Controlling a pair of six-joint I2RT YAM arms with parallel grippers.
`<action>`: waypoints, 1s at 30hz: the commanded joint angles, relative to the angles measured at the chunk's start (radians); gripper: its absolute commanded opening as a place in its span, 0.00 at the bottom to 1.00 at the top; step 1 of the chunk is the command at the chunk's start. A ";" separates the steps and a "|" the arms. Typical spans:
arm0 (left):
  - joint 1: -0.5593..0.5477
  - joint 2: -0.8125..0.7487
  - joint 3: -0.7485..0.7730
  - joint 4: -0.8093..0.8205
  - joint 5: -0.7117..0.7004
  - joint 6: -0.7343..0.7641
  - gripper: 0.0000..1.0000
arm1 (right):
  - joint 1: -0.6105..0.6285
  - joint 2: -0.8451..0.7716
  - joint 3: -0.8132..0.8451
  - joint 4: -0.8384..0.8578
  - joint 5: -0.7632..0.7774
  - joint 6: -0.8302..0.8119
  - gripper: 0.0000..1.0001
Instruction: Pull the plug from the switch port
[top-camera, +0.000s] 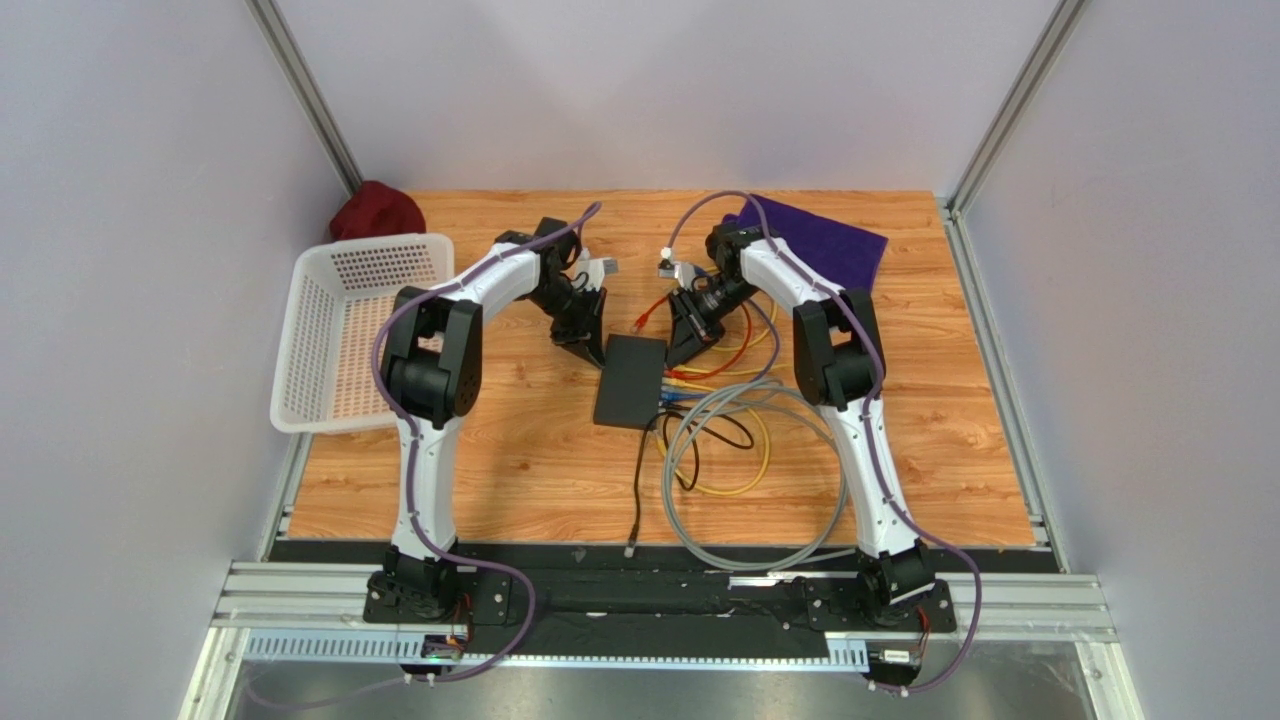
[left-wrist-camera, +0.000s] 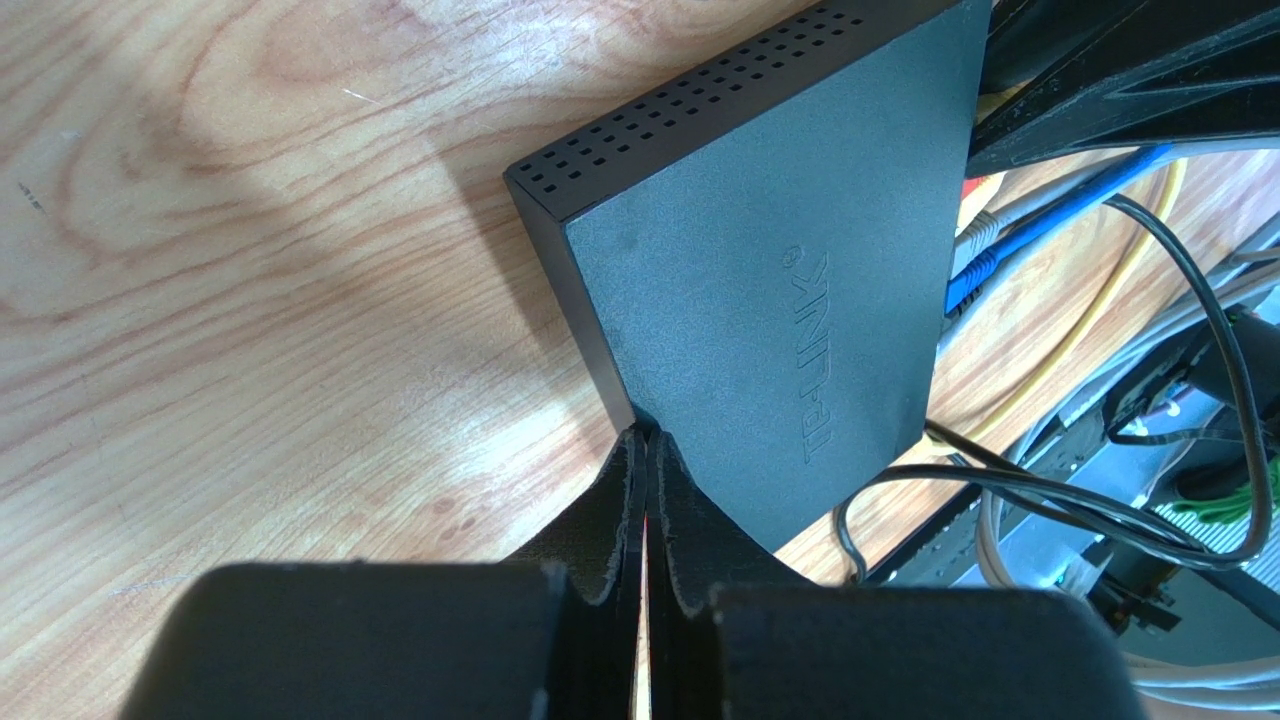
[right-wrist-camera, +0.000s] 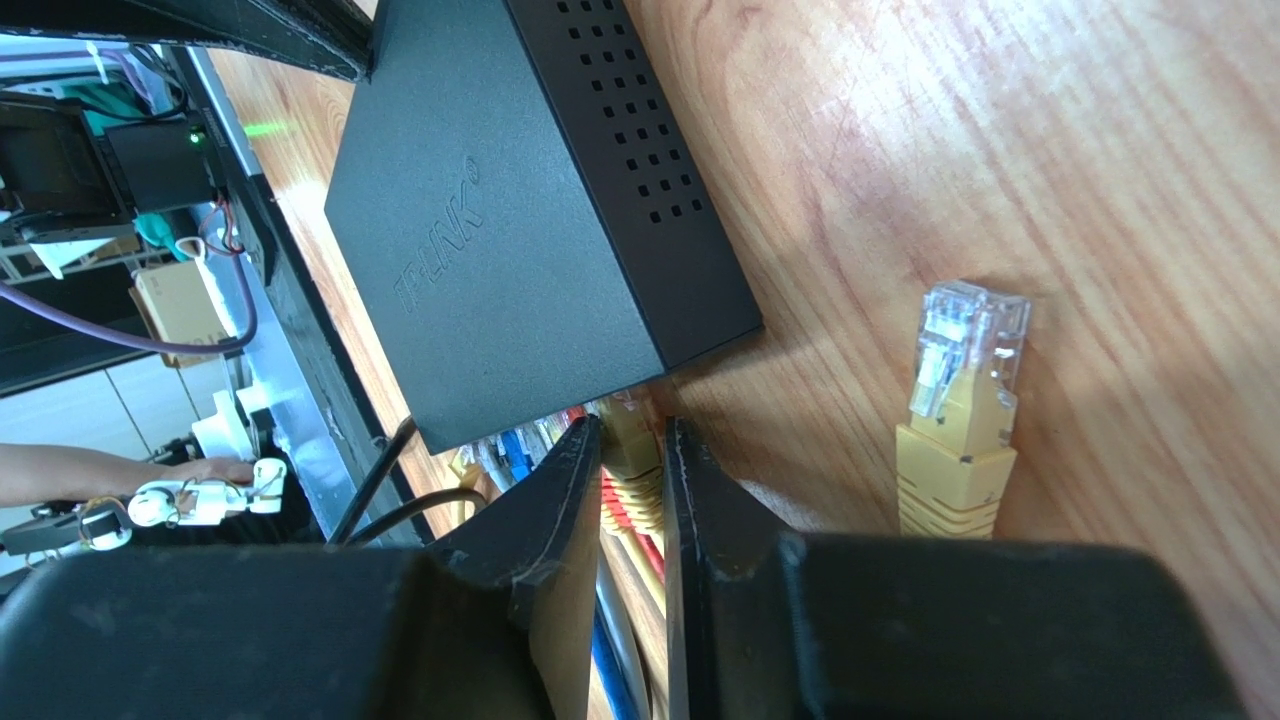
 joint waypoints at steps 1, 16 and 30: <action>-0.018 0.032 -0.003 0.034 -0.072 0.024 0.00 | 0.040 0.075 0.033 -0.002 0.096 -0.037 0.00; -0.016 0.043 0.004 0.033 -0.072 0.025 0.00 | 0.032 0.066 -0.004 -0.033 0.090 -0.037 0.00; -0.020 0.048 0.011 0.031 -0.081 0.028 0.00 | 0.028 0.038 -0.047 -0.126 0.127 -0.118 0.00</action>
